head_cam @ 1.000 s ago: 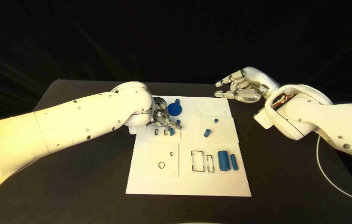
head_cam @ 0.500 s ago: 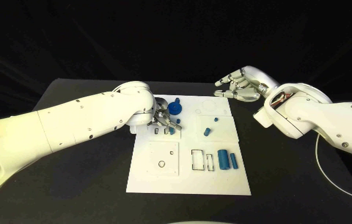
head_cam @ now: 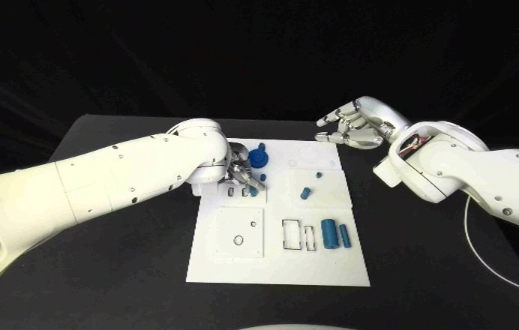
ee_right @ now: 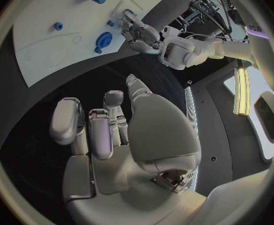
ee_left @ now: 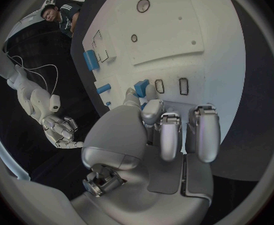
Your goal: Assemble the parts on the task board
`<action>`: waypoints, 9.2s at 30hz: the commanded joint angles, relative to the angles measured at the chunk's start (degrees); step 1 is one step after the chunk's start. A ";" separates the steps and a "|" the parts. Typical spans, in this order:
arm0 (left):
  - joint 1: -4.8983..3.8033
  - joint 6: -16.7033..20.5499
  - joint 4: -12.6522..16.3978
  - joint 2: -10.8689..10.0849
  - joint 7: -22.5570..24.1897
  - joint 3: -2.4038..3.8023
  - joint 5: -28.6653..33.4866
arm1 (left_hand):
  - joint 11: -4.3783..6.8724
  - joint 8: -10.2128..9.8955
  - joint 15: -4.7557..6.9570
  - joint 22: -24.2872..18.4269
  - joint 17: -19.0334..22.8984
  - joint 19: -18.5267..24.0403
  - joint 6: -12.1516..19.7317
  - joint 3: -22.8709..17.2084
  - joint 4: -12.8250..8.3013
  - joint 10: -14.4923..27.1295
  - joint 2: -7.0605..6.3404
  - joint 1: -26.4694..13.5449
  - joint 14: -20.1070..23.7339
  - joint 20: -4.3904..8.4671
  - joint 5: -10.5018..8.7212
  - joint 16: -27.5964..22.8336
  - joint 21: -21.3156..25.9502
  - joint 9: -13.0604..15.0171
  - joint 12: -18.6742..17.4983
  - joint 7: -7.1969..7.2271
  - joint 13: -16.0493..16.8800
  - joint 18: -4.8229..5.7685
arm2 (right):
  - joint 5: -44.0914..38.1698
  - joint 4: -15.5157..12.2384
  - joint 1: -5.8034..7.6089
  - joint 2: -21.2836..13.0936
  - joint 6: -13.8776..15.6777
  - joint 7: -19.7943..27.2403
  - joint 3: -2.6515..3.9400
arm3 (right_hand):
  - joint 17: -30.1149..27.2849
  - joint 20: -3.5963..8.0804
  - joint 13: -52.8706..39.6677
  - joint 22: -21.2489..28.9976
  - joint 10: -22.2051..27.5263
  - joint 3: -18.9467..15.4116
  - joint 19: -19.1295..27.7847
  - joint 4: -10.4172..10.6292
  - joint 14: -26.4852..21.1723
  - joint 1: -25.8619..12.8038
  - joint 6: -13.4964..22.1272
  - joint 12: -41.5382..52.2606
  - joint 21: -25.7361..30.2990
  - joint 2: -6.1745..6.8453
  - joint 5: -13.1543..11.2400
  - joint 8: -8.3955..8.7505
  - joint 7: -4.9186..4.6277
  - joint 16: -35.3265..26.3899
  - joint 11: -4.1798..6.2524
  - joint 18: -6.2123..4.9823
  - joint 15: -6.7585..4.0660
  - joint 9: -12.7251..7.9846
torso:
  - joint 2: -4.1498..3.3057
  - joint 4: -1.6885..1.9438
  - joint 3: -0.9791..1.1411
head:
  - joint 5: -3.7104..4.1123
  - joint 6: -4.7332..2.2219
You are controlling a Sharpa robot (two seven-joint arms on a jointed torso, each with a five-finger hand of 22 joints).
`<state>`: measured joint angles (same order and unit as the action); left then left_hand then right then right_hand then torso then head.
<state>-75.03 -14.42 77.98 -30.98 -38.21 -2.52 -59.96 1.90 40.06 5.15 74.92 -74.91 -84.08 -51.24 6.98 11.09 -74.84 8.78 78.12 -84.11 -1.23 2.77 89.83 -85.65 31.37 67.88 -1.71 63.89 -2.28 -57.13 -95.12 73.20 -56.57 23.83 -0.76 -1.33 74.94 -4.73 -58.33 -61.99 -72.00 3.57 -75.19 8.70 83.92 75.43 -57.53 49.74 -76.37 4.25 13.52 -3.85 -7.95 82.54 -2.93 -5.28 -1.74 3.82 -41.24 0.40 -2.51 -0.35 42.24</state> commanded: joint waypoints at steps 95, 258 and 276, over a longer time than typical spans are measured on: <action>6.28 17.39 9.34 -9.23 5.75 0.28 -7.59 | 0.15 -1.33 0.07 10.65 -15.09 -3.90 -0.46 -43.23 -6.58 -1.54 -18.47 -4.59 -5.89 0.17 0.96 0.17 -0.72 3.43 -1.28 -0.23 -0.49 1.04 | 0.82 0.45 -0.18 0.37 -1.32 0.83 -0.17 | 0.39 -0.07 0.27 0.71 0.58 -1.60 0.69 1.89 3.09 -0.62 -0.26 0.12 0.81 -1.43 1.70 -0.32 0.08 -0.74 0.06 -0.56 0.36 0.05 | 0.05 0.55 0.14 | -0.14 0.98; 13.17 32.83 13.87 -12.01 5.05 0.41 -16.81 | 0.67 -4.43 0.55 12.55 -15.09 -4.80 -5.71 -45.23 -9.80 -4.17 -20.46 -4.81 -5.89 0.69 4.04 0.17 -2.14 1.35 -0.99 0.11 0.32 1.54 | 1.62 0.59 -0.37 0.19 -1.93 1.16 -0.30 | 0.23 -0.07 0.36 0.97 0.64 -2.23 0.75 2.75 3.09 -1.08 -0.28 0.24 1.01 -1.72 1.96 -0.30 0.09 -0.91 0.05 -0.60 0.36 0.05 | 0.10 0.58 0.27 | 0.05 1.83; 13.16 31.23 13.74 -12.13 4.81 0.41 -15.35 | 0.92 -4.51 0.71 12.54 -15.09 -4.79 -6.27 -44.24 -8.99 -4.45 -21.45 -6.60 -5.89 0.78 3.81 0.17 -2.10 1.31 -1.20 0.64 0.20 1.53 | 1.81 0.66 -0.37 0.18 -2.07 1.27 -0.32 | 0.22 -0.07 0.29 1.05 0.60 -2.38 0.77 2.99 3.10 -1.18 -0.28 0.39 1.06 -1.87 2.04 -0.30 0.09 -0.93 0.05 -0.62 0.36 0.06 | 0.05 0.56 0.26 | 0.15 1.98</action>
<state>-62.58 21.41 92.07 -42.98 -31.09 -1.45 -76.94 2.69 35.39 5.41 74.91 -74.91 -84.15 -56.27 -28.41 10.82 -79.18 -12.36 71.57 -83.98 -0.82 6.38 89.83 -87.74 32.71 66.74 -1.94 63.98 -1.35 -55.23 -94.45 72.87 -56.42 22.50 -0.07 -1.64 74.92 -4.74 -58.01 -61.00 -71.63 1.18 -74.78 11.42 83.92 74.35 -57.53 50.03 -75.62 2.72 15.29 -3.85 -7.95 81.91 -2.94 -5.28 -1.74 3.82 -41.15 0.98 -2.24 -0.24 44.20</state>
